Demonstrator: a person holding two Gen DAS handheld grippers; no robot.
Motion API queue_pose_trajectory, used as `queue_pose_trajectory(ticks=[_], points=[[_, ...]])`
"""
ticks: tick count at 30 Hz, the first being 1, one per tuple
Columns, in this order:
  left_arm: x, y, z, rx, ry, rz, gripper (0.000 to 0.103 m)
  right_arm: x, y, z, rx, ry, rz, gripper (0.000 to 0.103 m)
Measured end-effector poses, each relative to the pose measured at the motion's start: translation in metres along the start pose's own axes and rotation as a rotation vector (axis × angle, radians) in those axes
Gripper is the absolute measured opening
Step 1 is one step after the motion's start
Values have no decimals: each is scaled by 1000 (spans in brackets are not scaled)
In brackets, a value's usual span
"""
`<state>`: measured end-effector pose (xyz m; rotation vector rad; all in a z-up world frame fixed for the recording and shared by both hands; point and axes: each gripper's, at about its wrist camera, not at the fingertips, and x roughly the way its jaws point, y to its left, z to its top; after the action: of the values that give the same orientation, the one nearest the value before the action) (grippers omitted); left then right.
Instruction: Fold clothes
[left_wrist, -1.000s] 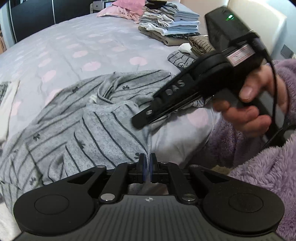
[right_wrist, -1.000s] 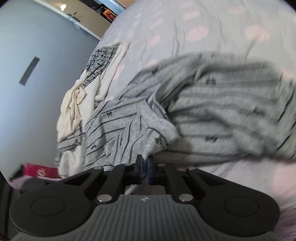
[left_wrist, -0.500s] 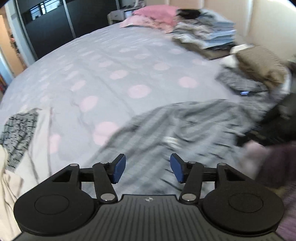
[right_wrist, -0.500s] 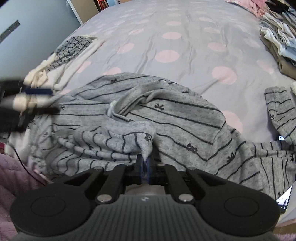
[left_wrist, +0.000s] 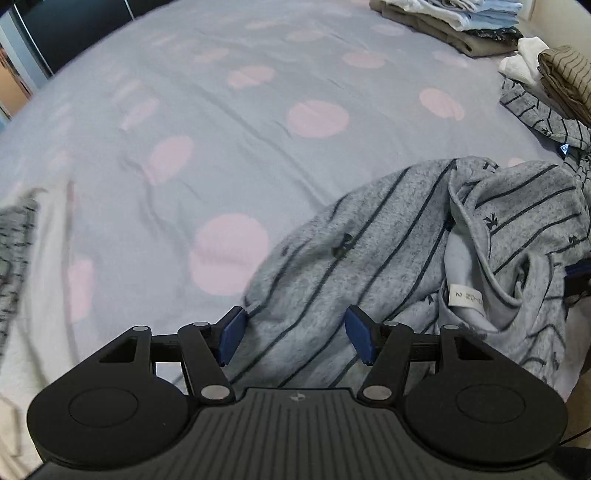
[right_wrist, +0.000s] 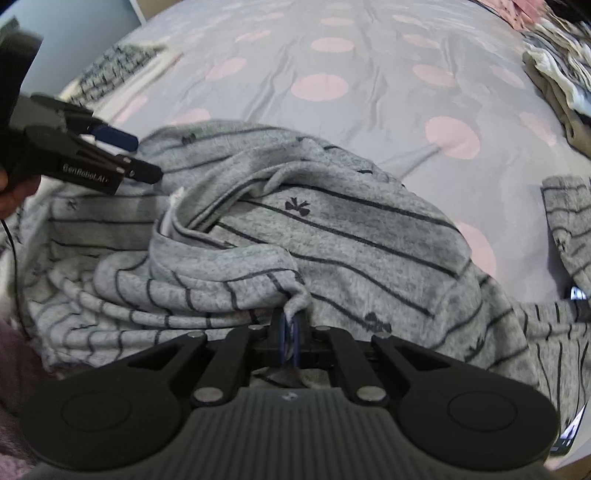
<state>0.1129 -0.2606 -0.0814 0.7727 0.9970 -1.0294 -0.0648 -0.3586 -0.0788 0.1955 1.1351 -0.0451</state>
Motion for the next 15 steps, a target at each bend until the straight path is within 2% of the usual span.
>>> queue_pose_trajectory(ticks=[3,4,7,8,11,15], points=[[14,-8,-3,16,5,-4,57,11,10,0,-55,24,-31,5],[14,-11,-5,19,-4,2,53,13,11,0,-63,26,-36,5],[4,-14,-5,3,-32,20,19,13,11,1,-58,23,-40,5],[-1,-15,-4,-7,-40,24,12,12,10,1,-47,21,-38,5],[-19,-15,-2,-45,-74,49,10,3,10,2,-28,-9,-39,5],[-60,-10,1,-112,-174,116,9,-25,7,4,-2,-101,-39,4]])
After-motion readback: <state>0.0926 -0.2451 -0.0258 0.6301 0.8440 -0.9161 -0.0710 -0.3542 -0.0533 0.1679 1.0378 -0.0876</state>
